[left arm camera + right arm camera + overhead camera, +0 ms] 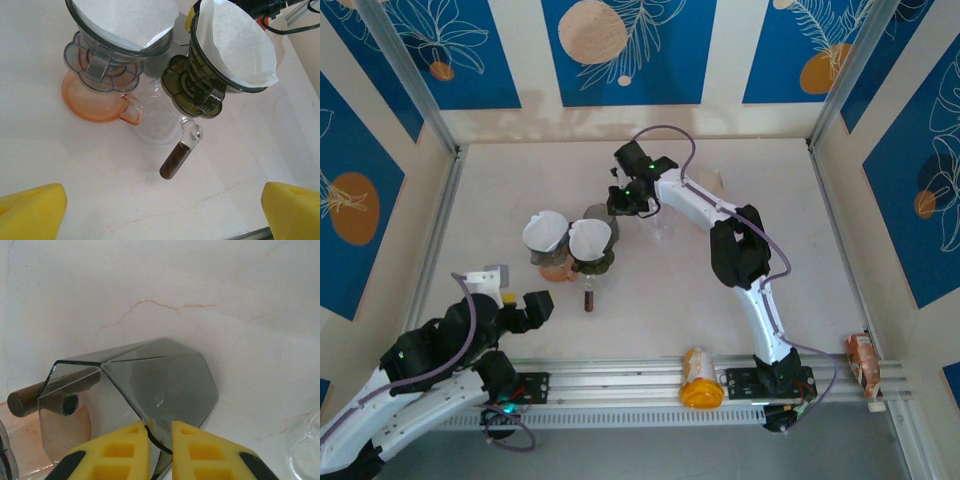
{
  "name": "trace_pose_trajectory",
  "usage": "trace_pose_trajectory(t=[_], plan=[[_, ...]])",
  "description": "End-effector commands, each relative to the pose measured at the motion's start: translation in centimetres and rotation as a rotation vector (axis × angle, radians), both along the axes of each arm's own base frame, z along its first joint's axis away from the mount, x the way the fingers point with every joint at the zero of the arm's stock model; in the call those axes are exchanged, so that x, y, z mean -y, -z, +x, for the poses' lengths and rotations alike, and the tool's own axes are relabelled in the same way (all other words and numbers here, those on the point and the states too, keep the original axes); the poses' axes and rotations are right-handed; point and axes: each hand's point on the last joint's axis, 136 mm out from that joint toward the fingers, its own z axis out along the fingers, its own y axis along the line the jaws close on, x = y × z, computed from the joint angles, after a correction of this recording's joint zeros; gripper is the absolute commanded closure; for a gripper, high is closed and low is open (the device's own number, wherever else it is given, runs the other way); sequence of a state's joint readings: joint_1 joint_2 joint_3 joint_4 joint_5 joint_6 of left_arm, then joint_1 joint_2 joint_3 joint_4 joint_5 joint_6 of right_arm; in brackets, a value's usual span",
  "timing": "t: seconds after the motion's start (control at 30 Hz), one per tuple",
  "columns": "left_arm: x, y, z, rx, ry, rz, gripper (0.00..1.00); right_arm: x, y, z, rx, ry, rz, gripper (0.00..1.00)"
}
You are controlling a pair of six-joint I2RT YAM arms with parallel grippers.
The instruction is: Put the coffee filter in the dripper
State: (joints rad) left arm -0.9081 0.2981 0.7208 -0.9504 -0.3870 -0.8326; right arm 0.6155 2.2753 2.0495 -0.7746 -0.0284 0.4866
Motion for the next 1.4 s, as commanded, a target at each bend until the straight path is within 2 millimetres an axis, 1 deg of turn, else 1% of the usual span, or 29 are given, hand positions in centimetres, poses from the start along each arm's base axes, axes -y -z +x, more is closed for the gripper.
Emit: trace_pose_trajectory(t=[0.0,0.2,0.33,0.47,0.6,0.7,0.8,0.9,1.0,1.13,1.2,1.3,1.37], plan=[[-0.1,0.2,0.2,0.000,-0.019,0.005,0.00,-0.6,-1.4,0.4,0.028,-0.008,0.010,0.90],[-0.1,0.3,0.2,0.000,-0.016,0.003,0.00,-0.5,-2.4,0.8,0.053,0.002,-0.002,0.97],[-0.1,0.3,0.2,-0.001,-0.016,0.001,0.00,0.0,-3.7,1.6,0.083,0.032,-0.006,0.98],[-0.1,0.3,0.2,0.000,-0.019,-0.001,0.00,0.7,-6.0,2.9,0.122,0.077,0.018,0.99],[-0.1,0.4,0.2,0.000,-0.018,0.000,0.00,1.9,-9.0,4.0,0.163,0.123,0.041,0.99],[0.0,0.4,0.3,0.000,-0.018,0.001,0.00,3.2,-11.1,4.2,0.196,0.153,0.042,0.99],[-0.1,0.4,0.3,0.003,-0.019,-0.002,0.00,5.0,-12.5,3.7,0.218,0.187,0.024,0.99],[-0.2,0.4,0.2,0.005,-0.021,-0.010,0.00,7.4,-13.4,2.4,0.234,0.229,-0.001,0.99],[-0.3,0.4,0.1,0.014,-0.023,-0.023,0.00,9.7,-14.6,0.5,0.258,0.261,-0.004,0.99],[-0.4,0.4,0.0,0.019,-0.023,-0.034,0.00,12.1,-15.4,-3.1,0.265,0.284,0.000,0.99],[-0.4,0.5,-0.1,0.019,-0.021,-0.037,0.00,12.9,-15.5,-5.1,0.268,0.285,0.009,0.99],[-0.5,0.6,-0.2,0.018,-0.019,-0.044,0.00,14.1,-14.4,-8.8,0.240,0.285,0.012,0.99],[-0.5,0.8,-0.3,0.017,-0.017,-0.048,0.00,14.5,-12.8,-11.4,0.206,0.271,0.010,0.98]])
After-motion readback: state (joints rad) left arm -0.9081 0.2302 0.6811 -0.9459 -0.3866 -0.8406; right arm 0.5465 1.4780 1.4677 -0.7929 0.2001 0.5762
